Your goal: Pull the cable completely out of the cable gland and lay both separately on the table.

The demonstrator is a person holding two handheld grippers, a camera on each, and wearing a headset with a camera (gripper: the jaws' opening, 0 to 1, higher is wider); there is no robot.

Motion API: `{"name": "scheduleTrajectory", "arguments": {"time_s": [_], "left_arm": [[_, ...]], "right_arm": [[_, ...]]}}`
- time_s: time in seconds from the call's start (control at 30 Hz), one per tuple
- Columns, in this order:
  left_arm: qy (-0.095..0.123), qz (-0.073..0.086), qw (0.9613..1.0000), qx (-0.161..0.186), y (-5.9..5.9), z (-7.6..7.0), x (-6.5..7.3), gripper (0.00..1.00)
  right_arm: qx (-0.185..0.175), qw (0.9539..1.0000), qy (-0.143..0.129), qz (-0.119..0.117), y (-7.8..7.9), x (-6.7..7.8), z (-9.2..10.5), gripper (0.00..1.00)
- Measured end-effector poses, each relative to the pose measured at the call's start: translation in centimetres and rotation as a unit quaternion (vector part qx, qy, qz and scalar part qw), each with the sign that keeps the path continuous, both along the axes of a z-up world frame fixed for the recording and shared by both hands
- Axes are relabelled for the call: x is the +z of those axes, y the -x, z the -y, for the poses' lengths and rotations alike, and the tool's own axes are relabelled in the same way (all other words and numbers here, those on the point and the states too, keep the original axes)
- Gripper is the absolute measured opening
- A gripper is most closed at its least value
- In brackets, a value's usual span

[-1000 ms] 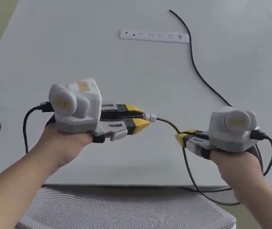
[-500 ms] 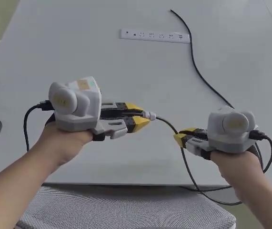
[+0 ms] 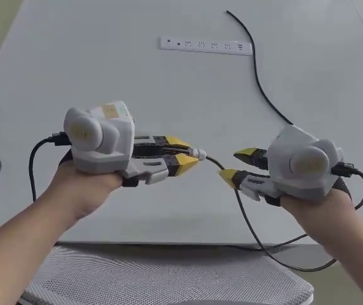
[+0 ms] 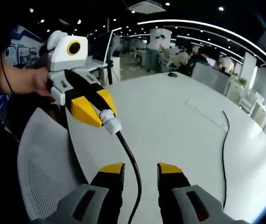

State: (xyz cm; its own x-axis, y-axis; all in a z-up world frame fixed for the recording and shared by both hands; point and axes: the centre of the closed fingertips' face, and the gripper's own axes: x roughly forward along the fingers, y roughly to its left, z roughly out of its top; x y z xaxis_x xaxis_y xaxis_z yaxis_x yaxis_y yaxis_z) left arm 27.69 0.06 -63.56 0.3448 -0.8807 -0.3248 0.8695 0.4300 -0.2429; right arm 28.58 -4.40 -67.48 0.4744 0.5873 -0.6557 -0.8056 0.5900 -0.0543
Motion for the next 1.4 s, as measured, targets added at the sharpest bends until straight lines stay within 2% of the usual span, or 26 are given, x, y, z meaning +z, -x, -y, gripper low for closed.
{"name": "scheduleTrajectory", "arguments": {"time_s": [0.13,0.27,0.37,0.77,0.93,1.2,1.4], "left_arm": [[0.000,-0.001,1.0000,-0.002,0.0,-0.2,0.1,0.15],[0.001,-0.001,1.0000,-0.001,0.0,-0.3,0.1,0.15],[0.000,-0.001,1.0000,-0.002,0.0,-0.3,0.1,0.15],[0.001,-0.004,1.0000,-0.003,-0.1,-0.5,0.0,0.15],[0.001,-0.004,1.0000,-0.004,-0.1,-0.5,0.0,0.15],[0.000,-0.007,1.0000,-0.002,-0.1,-0.5,-0.1,0.15],[-0.004,-0.006,1.0000,-0.002,0.1,-0.4,-0.2,0.15]], "right_arm": [[0.039,0.9988,0.013,0.027,0.1,0.7,-1.4,0.26],[0.080,0.9941,0.043,0.059,0.3,0.8,-2.5,0.24],[0.095,0.9916,0.048,0.073,0.1,1.0,-3.1,0.20],[0.119,0.9884,0.045,0.083,0.2,1.6,-4.2,0.05],[0.141,0.9839,0.054,0.096,0.6,1.5,-4.4,0.00],[0.141,0.9835,0.056,0.098,0.5,1.3,-4.4,0.00],[0.138,0.9849,0.055,0.090,0.6,1.0,-4.3,0.00]]}}
